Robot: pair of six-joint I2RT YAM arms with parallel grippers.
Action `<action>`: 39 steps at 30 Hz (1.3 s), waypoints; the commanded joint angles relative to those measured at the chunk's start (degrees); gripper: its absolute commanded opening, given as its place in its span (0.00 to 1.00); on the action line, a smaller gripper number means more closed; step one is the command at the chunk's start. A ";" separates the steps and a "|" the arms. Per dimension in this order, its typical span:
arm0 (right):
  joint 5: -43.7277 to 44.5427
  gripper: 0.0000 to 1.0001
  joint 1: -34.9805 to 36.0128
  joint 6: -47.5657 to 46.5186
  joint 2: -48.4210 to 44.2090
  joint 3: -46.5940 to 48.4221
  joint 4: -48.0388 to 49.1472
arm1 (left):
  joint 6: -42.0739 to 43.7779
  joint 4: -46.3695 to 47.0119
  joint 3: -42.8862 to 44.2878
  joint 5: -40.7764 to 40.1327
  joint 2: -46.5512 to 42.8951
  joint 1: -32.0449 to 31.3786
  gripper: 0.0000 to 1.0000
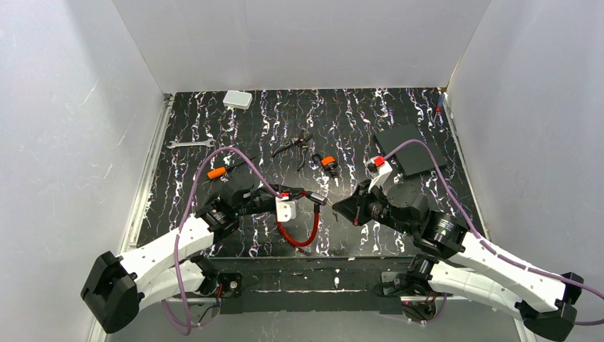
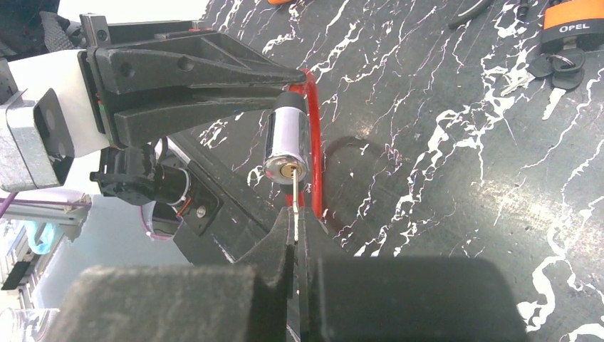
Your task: Unlock with the key
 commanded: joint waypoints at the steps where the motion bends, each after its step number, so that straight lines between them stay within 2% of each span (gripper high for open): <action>1: 0.67 0.01 0.13 -1.10 -0.28 3.16 -0.21 | 0.42 2.67 -0.39 0.30 -1.36 -0.24 0.00; 39: -1.06 0.01 0.13 -1.20 2.82 5.03 1.14 | 1.58 2.63 -0.78 0.42 -1.66 -0.45 0.00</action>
